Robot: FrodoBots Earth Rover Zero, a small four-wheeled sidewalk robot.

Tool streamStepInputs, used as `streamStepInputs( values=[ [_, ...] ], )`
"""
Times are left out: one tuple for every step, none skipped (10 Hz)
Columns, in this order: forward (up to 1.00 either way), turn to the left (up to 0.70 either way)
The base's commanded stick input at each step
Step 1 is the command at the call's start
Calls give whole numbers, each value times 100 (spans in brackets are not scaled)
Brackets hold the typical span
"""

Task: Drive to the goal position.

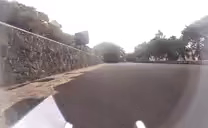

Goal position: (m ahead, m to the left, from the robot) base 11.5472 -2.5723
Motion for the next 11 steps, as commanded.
streamStepInputs(
  values=[
    [100, -11],
    [100, -6],
    [100, 0],
    [100, -5],
    [100, -14],
    [100, -3],
    [100, -13],
    [100, -3],
    [100, -18],
    [100, -17],
    [100, -3]
  ],
)
